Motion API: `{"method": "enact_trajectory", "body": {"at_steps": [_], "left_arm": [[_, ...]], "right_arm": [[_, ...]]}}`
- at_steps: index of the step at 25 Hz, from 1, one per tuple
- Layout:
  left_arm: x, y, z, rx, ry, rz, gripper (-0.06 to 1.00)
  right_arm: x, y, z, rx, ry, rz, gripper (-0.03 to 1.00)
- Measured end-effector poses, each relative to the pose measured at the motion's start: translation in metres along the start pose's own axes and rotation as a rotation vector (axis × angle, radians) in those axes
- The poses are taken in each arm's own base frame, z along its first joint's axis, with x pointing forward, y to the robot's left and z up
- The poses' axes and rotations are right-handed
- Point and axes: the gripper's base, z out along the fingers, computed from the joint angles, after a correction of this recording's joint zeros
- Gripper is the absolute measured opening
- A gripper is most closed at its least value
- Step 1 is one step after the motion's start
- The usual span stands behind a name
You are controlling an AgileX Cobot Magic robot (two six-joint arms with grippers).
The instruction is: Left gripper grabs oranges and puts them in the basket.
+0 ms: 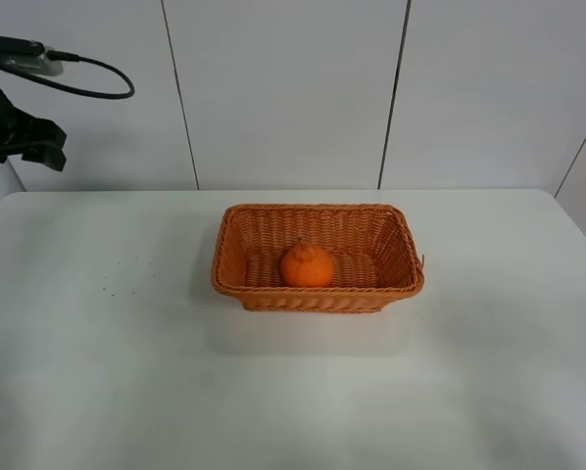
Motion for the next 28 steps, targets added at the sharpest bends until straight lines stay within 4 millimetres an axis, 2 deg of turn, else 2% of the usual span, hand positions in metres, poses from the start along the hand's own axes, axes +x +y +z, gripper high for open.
{"method": "enact_trajectory", "body": {"at_steps": [17, 23, 28], "left_arm": [[0.104, -0.023, -0.078, -0.064, -0.356, 0.004, 0.82], [0.131, -0.028, -0.111, -0.090, -0.458, 0.003, 0.82], [0.155, -0.032, -0.127, -0.096, -0.470, 0.000, 0.82]], "right_arm": [[0.000, 0.000, 0.000, 0.000, 0.000, 0.000, 0.69], [0.000, 0.000, 0.000, 0.000, 0.000, 0.000, 0.69], [0.000, 0.000, 0.000, 0.000, 0.000, 0.000, 0.69]]}}
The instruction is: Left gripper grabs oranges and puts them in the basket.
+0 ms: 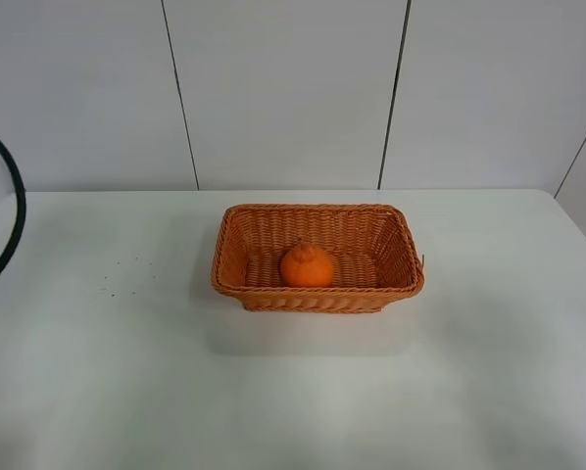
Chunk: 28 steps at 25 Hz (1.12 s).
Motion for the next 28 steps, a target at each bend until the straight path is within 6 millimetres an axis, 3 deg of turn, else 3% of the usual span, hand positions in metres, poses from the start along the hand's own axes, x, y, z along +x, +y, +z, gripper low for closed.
{"method": "enact_trajectory", "body": {"at_steps": [9, 17, 28], "left_arm": [[0.026, -0.003, -0.062, -0.003, 0.066, -0.026, 0.82], [0.049, -0.007, -0.120, -0.041, -0.062, -0.042, 0.82], [0.084, -0.018, -0.157, -0.006, -0.091, -0.081, 0.82]], "right_arm": [[0.000, 0.000, 0.000, 0.000, 0.000, 0.000, 0.69], [0.000, 0.000, 0.000, 0.000, 0.000, 0.000, 0.69], [0.000, 0.000, 0.000, 0.000, 0.000, 0.000, 0.69]]}}
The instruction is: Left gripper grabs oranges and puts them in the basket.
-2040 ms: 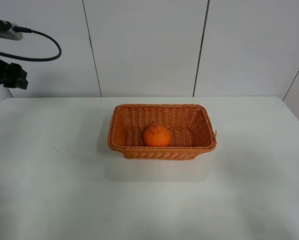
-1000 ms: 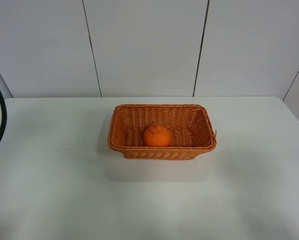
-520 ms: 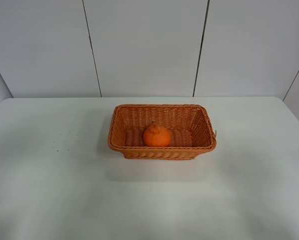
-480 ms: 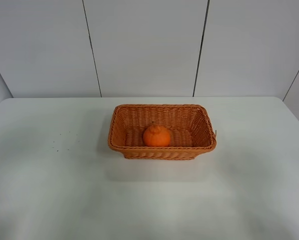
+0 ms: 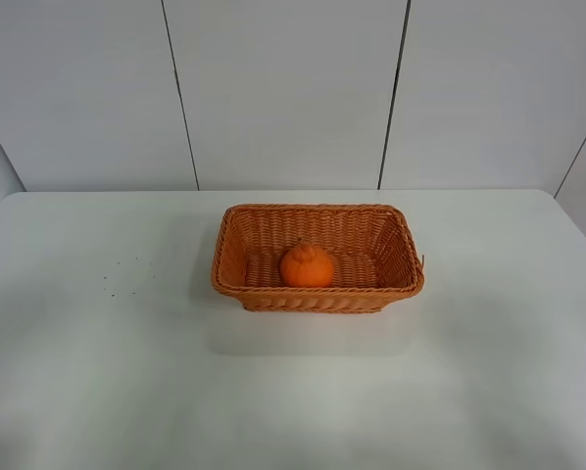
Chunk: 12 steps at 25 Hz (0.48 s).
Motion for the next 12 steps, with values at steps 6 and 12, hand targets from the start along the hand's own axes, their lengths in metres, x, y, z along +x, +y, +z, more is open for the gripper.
{"method": "enact_trajectory", "body": {"at_steps": [6, 12], "left_arm": [[0.0104, -0.0022, -0.0033, 0.017, 0.079, -0.022, 0.82], [0.0097, -0.0018, -0.0033, 0.011, 0.072, -0.077, 0.82]], "right_arm": [[0.0000, 0.0000, 0.0000, 0.000, 0.000, 0.000, 0.69], [0.0000, 0.0000, 0.0000, 0.000, 0.000, 0.000, 0.69]]}}
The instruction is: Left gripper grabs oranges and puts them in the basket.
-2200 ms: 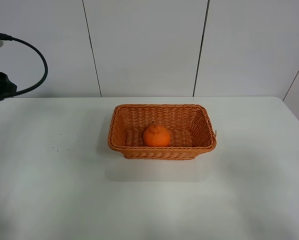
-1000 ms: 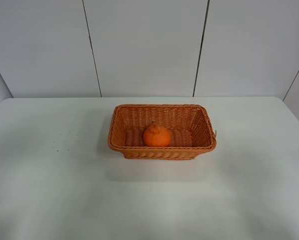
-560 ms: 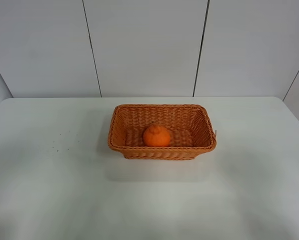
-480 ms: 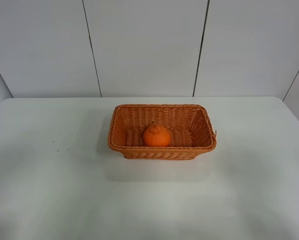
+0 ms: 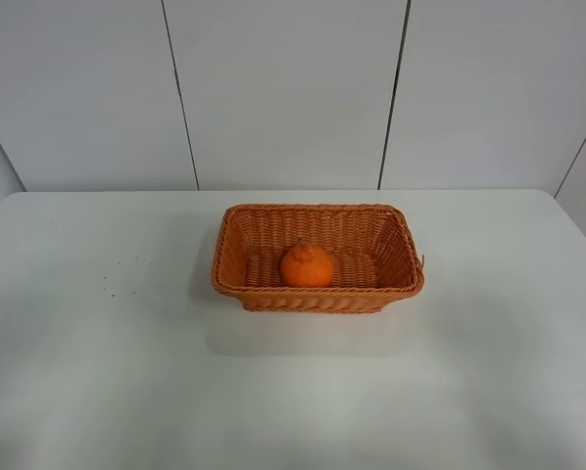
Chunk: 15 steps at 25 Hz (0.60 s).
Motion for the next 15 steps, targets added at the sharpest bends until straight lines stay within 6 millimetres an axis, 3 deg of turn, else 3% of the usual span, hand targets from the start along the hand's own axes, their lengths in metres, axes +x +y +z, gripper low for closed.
{"method": "enact_trajectory", "body": {"at_steps": [7, 15], "left_arm": [[0.022, -0.002, 0.027, 0.006, 0.118, -0.038, 0.82], [0.024, -0.001, 0.029, -0.010, 0.133, -0.035, 0.82]], "right_arm": [[0.000, 0.000, 0.000, 0.000, 0.000, 0.000, 0.69], [0.000, 0.000, 0.000, 0.000, 0.000, 0.000, 0.69]]}}
